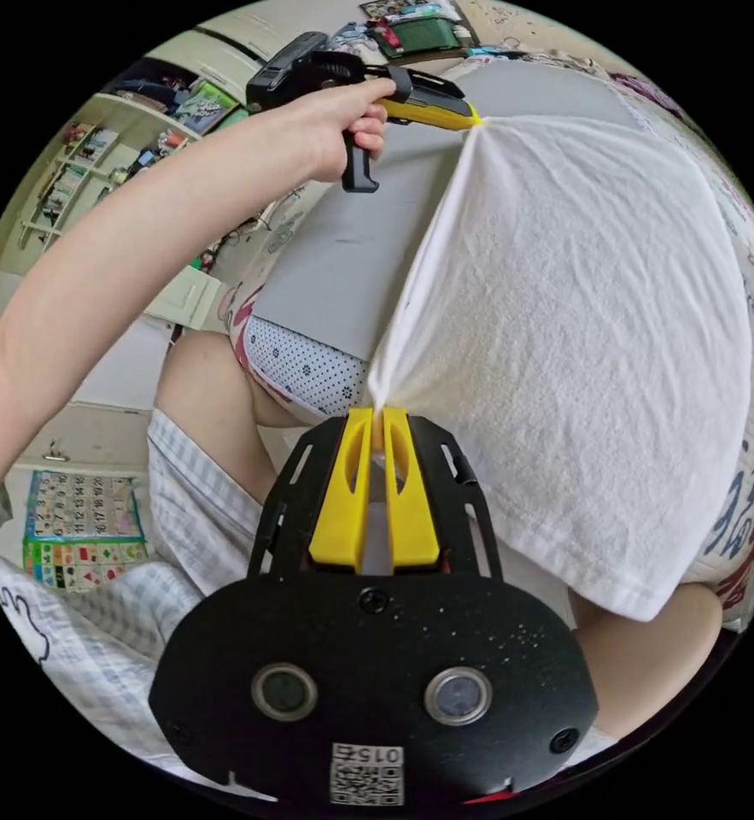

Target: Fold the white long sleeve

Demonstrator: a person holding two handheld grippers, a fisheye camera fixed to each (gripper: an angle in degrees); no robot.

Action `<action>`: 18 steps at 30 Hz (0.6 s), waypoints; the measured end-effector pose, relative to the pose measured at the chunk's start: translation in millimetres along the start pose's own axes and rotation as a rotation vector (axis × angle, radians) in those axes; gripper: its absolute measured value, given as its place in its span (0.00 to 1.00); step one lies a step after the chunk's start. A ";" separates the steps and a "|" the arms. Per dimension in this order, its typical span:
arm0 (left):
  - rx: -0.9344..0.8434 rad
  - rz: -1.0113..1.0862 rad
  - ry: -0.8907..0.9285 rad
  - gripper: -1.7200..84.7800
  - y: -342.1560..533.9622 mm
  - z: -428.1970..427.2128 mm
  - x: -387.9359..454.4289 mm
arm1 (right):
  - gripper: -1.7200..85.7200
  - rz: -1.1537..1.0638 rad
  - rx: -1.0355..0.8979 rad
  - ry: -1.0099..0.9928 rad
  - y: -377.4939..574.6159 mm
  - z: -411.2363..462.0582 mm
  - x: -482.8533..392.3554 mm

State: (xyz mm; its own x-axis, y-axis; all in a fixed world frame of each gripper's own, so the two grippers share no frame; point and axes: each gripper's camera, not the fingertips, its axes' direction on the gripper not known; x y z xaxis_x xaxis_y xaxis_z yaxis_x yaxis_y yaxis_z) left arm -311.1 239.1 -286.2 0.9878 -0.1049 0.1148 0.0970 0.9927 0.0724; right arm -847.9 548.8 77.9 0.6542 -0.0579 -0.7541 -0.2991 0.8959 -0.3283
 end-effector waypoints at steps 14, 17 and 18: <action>-0.052 0.144 -0.195 0.01 1.4 9.7 35.3 | 0.07 -0.344 -0.020 0.679 -35.8 4.5 -197.4; -0.072 0.124 -0.155 0.02 0.4 6.6 28.7 | 0.13 -0.428 -0.024 0.706 -23.3 19.4 -223.1; -0.078 0.111 -0.138 0.02 0.0 5.0 26.1 | 0.15 -0.431 -0.033 0.686 -19.2 21.9 -226.9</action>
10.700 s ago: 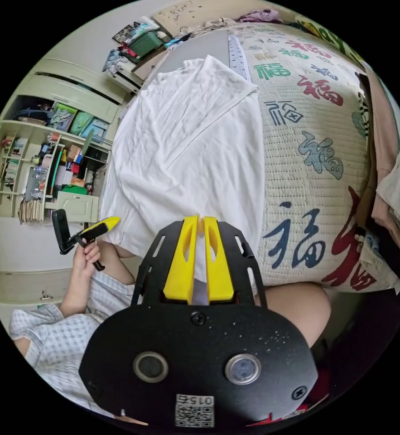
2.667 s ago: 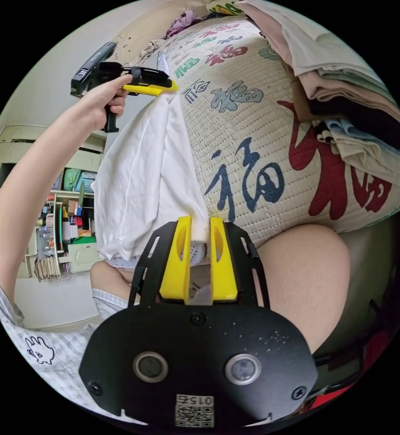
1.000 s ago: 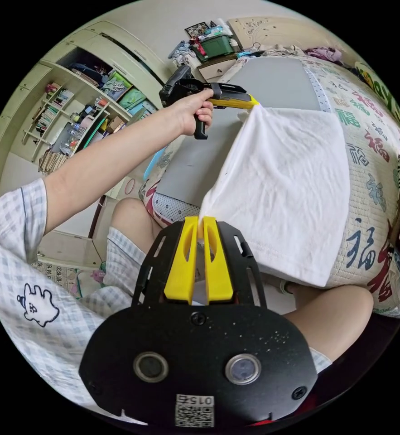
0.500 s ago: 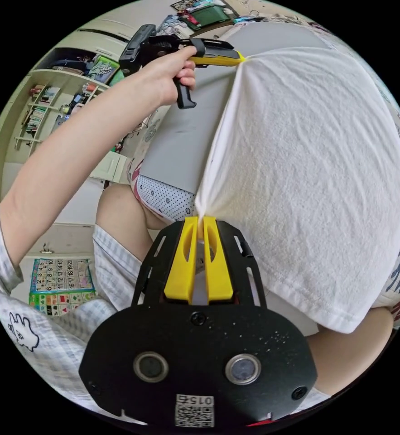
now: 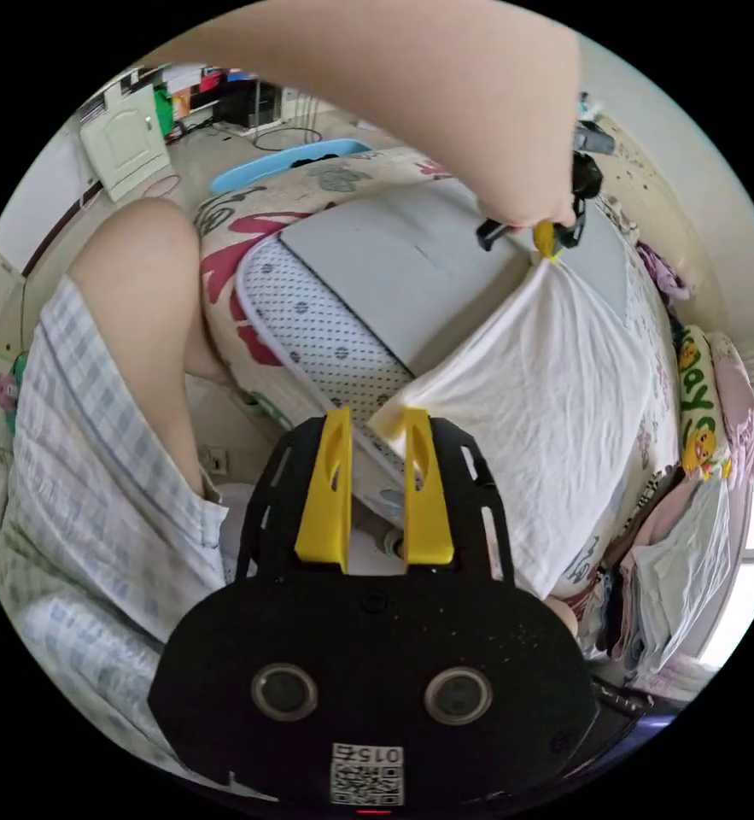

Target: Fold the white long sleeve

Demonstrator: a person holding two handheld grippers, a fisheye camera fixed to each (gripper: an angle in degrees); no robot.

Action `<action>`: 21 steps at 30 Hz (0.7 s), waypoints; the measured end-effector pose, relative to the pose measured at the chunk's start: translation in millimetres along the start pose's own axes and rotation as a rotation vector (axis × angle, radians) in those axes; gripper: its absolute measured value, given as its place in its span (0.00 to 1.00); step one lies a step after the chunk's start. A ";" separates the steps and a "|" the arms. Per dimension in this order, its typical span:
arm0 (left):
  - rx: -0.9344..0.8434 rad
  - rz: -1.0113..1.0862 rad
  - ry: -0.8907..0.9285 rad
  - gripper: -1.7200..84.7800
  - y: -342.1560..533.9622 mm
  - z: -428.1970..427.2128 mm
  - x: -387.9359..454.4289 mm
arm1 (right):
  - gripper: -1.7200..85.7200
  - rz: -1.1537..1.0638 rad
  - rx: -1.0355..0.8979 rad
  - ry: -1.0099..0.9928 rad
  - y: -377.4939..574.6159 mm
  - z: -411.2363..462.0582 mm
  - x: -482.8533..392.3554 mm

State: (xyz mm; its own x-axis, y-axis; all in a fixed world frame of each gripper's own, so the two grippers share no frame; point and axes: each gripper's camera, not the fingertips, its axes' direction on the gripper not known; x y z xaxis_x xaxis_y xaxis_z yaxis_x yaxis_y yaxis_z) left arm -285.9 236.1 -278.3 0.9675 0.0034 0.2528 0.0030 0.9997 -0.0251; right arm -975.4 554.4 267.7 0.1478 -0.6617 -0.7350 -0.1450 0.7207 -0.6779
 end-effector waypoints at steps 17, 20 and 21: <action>-0.109 0.174 0.310 0.01 204.6 -25.8 18.3 | 0.01 0.119 0.190 -0.302 97.2 67.4 57.1; -0.105 0.259 0.223 0.01 203.9 -33.7 27.5 | 0.01 0.282 0.234 -0.157 145.5 87.7 119.6; -0.117 0.283 0.204 0.01 202.4 -35.0 30.4 | 0.02 0.403 0.230 -0.057 164.5 103.5 154.5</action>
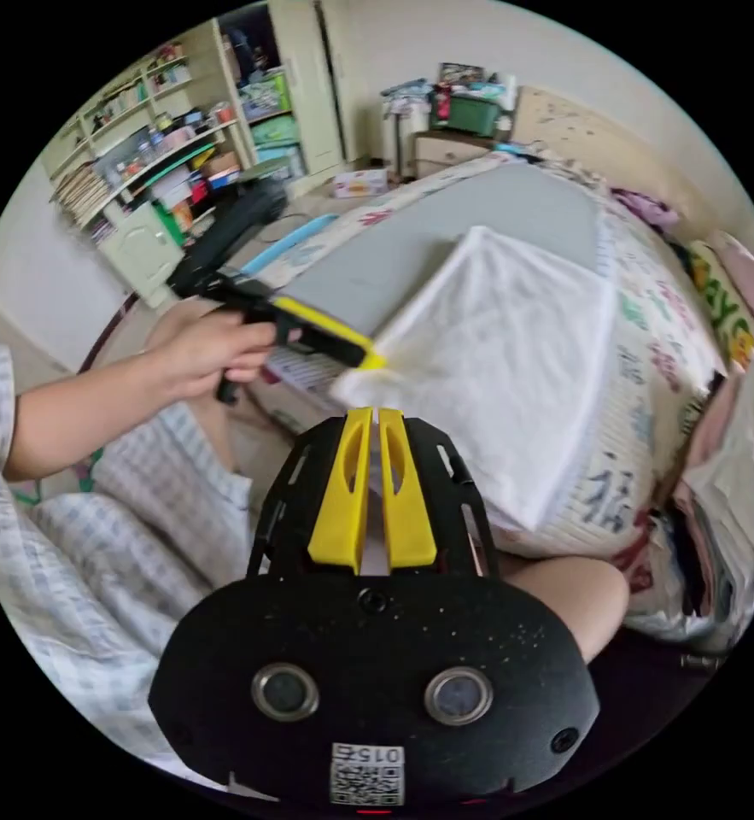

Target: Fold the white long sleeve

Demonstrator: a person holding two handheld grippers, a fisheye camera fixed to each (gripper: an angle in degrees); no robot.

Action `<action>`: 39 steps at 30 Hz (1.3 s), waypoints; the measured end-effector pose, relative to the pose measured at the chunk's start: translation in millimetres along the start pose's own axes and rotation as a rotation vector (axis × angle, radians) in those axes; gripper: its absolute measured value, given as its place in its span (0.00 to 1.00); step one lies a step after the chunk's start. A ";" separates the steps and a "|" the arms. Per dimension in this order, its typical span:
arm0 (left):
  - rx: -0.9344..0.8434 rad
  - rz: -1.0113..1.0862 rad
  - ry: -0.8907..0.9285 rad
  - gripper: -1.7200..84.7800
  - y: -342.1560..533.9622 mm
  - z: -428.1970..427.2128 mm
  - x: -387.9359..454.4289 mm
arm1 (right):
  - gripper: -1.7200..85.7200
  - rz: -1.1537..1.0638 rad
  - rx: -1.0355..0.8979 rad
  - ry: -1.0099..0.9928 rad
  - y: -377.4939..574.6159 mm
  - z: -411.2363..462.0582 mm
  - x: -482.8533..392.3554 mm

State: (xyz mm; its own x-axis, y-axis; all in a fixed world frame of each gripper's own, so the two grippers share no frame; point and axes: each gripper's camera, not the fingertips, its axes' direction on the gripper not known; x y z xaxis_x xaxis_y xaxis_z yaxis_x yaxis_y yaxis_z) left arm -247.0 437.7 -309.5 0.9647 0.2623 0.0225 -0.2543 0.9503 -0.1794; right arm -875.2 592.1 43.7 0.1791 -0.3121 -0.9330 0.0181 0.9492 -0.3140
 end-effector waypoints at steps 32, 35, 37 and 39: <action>0.214 -0.292 0.166 0.13 -139.7 -92.3 -139.5 | 0.17 0.475 -0.012 -0.697 104.2 591.9 296.0; 0.278 -0.245 0.211 0.10 -137.7 -126.5 -115.4 | 0.13 0.460 0.076 -0.700 138.5 597.0 283.7; 0.338 -0.174 0.201 0.09 -134.8 -154.8 -85.4 | 0.12 0.417 0.201 -0.703 178.1 579.5 274.3; 0.410 -0.069 0.193 0.09 -131.9 -188.1 -46.9 | 0.12 0.379 0.317 -0.718 218.2 556.7 269.3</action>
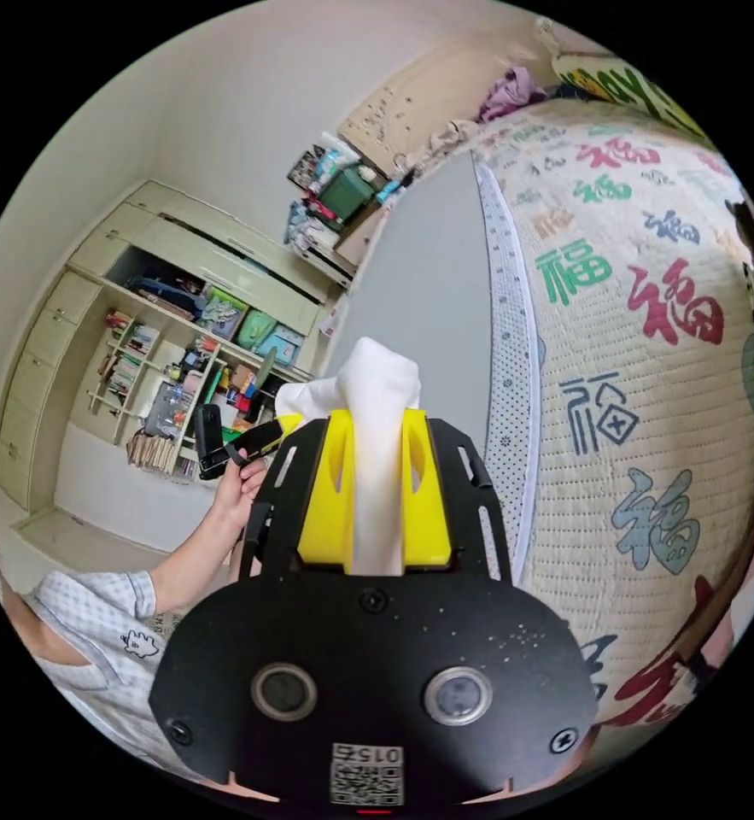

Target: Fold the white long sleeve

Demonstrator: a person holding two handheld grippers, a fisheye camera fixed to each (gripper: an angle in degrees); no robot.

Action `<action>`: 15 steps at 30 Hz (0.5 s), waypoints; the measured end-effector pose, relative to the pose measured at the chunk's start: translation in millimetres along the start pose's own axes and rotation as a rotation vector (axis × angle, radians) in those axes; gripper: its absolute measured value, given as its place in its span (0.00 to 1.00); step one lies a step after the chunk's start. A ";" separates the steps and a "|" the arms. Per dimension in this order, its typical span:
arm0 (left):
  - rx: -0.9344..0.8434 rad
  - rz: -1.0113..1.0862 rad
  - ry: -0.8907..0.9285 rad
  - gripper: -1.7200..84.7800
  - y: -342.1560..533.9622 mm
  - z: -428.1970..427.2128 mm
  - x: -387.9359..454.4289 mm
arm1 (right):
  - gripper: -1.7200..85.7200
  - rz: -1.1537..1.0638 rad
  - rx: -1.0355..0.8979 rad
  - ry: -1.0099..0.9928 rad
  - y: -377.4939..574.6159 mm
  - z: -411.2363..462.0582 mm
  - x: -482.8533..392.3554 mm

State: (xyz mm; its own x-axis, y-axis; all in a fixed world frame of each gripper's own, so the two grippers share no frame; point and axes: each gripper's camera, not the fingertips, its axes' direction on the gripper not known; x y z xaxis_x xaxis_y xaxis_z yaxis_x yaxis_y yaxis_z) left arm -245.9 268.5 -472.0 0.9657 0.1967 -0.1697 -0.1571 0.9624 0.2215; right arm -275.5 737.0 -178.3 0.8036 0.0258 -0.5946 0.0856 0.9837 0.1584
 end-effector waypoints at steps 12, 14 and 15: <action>0.158 0.598 0.274 0.09 -37.1 -56.8 314.4 | 0.12 -0.359 0.577 0.044 282.2 -243.2 -51.1; 0.142 0.610 0.346 0.09 -48.0 -38.0 354.9 | 0.12 -0.366 0.626 0.076 316.8 -269.6 -47.9; 0.132 0.613 0.359 0.09 -51.9 -32.3 365.0 | 0.12 -0.354 0.645 0.103 335.0 -286.9 -44.8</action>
State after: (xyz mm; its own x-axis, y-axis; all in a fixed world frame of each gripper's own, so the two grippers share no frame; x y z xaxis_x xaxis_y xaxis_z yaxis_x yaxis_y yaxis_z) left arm 108.1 296.4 -576.4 0.5807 0.7653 -0.2777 -0.6006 0.6330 0.4884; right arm -451.8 1116.5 -324.7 0.6069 -0.2254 -0.7621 0.6839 0.6367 0.3563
